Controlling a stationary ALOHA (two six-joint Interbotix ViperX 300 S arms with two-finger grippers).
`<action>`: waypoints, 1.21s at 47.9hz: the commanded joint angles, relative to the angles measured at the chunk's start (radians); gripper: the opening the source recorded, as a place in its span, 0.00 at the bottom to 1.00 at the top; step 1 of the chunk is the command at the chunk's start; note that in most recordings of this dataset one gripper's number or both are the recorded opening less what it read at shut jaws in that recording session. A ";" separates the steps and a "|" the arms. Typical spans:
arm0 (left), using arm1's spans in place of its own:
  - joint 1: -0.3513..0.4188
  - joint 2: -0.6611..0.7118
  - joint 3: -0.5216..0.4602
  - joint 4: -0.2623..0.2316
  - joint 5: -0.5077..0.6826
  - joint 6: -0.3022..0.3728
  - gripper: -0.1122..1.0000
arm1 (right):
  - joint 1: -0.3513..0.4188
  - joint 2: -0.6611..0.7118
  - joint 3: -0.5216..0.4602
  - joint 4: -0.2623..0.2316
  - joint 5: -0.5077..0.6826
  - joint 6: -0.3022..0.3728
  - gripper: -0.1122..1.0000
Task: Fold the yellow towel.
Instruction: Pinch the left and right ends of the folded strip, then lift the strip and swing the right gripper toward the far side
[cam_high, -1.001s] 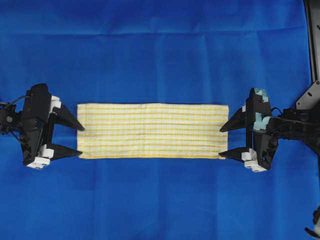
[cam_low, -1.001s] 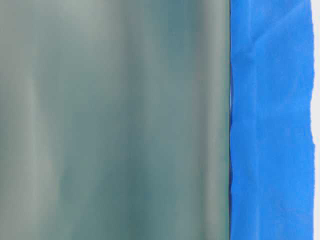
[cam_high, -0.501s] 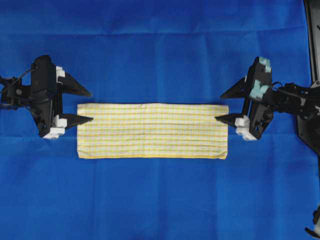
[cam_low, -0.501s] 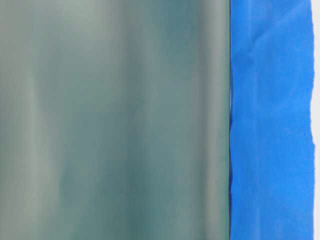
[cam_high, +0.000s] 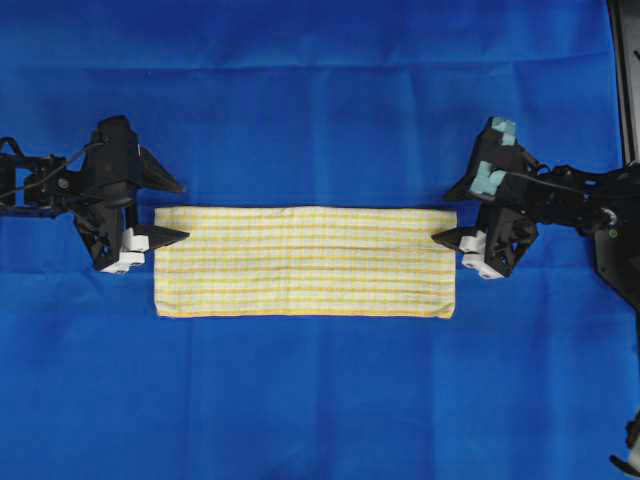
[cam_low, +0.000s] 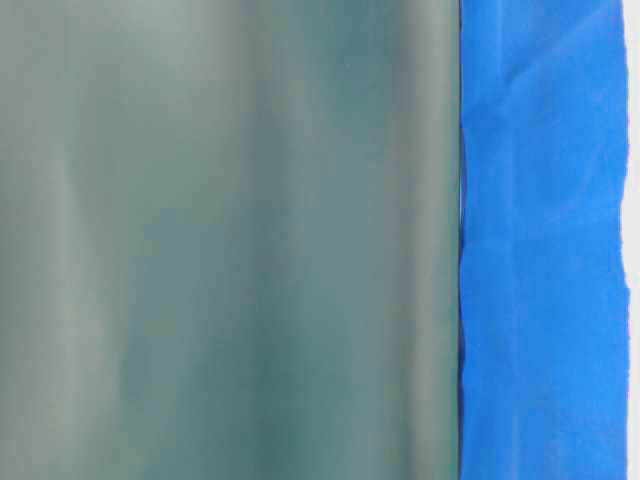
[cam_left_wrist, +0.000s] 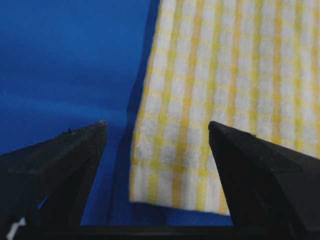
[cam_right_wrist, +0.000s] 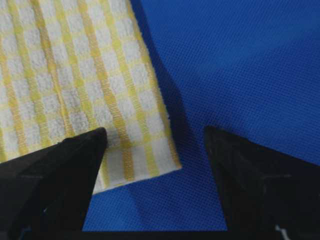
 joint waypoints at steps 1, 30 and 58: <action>0.018 0.008 -0.014 -0.002 0.008 -0.008 0.79 | -0.003 0.008 -0.020 0.000 0.003 -0.002 0.80; 0.017 0.038 -0.069 -0.002 0.236 -0.009 0.12 | -0.003 0.008 -0.028 -0.018 0.006 -0.018 0.12; -0.003 -0.268 -0.183 -0.002 0.522 -0.009 0.12 | -0.025 -0.290 -0.026 -0.020 0.091 -0.015 0.12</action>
